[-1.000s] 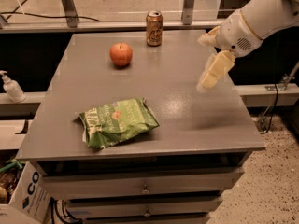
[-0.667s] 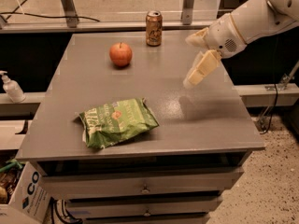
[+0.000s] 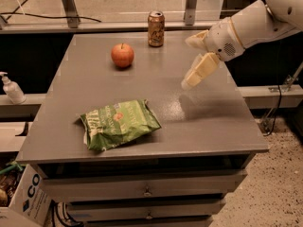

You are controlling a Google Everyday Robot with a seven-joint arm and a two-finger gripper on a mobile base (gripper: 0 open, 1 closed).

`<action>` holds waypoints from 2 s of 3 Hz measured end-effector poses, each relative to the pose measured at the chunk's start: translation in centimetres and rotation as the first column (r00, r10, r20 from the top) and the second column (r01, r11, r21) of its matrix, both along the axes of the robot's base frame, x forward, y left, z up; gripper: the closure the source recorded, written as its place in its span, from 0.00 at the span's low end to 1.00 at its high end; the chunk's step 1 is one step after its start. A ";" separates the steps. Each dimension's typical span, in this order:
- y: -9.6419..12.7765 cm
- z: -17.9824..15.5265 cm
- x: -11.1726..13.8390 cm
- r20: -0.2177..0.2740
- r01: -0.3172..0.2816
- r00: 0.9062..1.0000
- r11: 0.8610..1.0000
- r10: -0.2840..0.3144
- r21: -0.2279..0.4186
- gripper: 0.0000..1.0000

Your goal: Move apple near green jalapeno chip bag

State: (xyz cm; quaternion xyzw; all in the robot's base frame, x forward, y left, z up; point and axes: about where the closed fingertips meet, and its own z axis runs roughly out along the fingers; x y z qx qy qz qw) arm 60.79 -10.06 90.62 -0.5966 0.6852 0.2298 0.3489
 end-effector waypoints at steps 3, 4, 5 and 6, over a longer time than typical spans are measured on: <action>8.5 -1.7 7.6 0.084 -0.001 0.996 0.973 -0.019 0.229 0.00; 11.0 -2.3 10.0 0.076 -0.001 0.997 0.959 -0.022 0.285 0.00; 12.7 -2.7 12.1 0.055 0.003 0.998 0.940 -0.024 0.341 0.00; 13.9 -3.2 14.1 0.037 0.021 0.999 0.919 -0.039 0.393 0.00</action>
Offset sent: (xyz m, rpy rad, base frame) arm 0.0789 0.0873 -0.0088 0.2736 -0.1313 -0.0271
